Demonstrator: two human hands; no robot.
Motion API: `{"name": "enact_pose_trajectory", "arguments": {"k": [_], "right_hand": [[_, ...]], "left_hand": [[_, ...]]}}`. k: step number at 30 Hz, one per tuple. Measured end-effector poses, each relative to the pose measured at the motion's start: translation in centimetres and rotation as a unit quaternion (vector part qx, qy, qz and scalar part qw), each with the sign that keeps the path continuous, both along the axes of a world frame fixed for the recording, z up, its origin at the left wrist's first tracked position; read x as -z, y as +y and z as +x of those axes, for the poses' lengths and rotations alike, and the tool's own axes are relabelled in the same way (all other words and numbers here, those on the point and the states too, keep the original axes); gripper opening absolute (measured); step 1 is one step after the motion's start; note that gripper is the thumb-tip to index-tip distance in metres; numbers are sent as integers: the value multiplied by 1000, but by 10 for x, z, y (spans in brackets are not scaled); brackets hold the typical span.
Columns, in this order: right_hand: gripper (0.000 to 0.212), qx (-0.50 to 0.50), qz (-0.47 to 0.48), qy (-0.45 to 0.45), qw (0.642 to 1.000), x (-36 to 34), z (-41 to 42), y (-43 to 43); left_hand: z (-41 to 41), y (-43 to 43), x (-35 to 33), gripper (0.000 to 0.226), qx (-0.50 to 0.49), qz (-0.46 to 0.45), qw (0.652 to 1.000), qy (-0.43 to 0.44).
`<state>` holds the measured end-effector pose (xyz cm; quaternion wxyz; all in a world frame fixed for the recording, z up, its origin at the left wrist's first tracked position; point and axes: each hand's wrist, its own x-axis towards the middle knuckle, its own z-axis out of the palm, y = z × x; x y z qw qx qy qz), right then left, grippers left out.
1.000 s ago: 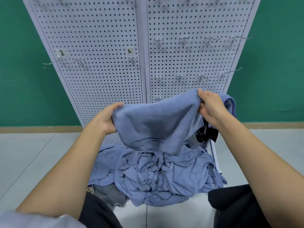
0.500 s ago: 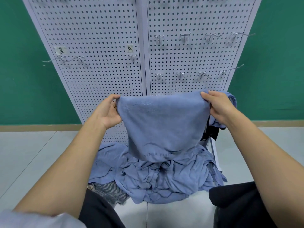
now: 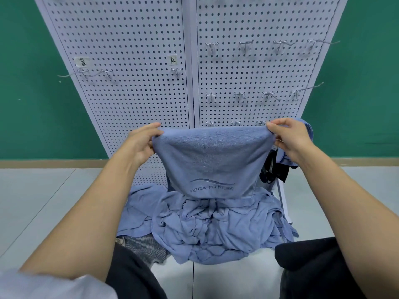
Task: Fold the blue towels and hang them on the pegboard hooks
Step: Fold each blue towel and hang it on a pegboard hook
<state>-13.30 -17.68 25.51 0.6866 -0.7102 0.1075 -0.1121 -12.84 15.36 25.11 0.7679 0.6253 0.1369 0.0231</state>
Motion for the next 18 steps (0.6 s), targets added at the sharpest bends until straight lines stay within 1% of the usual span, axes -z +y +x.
{"name": "enact_pose_trajectory", "arguments": {"k": [3, 6, 9, 12, 14, 15, 18], "right_hand": [[11, -15, -9, -3, 1000, 1, 0, 1], [6, -22, -19, 3, 1000, 4, 2, -1], [22, -46, -16, 24, 999, 8, 4, -6], [28, -65, 13, 57, 996, 10, 6, -9], [28, -68, 29, 62, 995, 9, 5, -11], [28, -70, 32, 59, 995, 9, 5, -12], [31, -79, 14, 38, 996, 8, 2, -13]], "left_hand": [[-1, 1, -1, 29, 7, 14, 1000, 8], [-1, 3, -1, 25, 2, 24, 1000, 7], [-2, 3, -1, 27, 13, 29, 999, -8], [-1, 4, -2, 37, 39, 46, 998, -24], [0, 5, 0, 46, 57, 84, 994, -26], [0, 4, 1, 48, 58, 119, 991, -28], [-2, 2, 5, 42, 41, 244, 968, -46]]}}
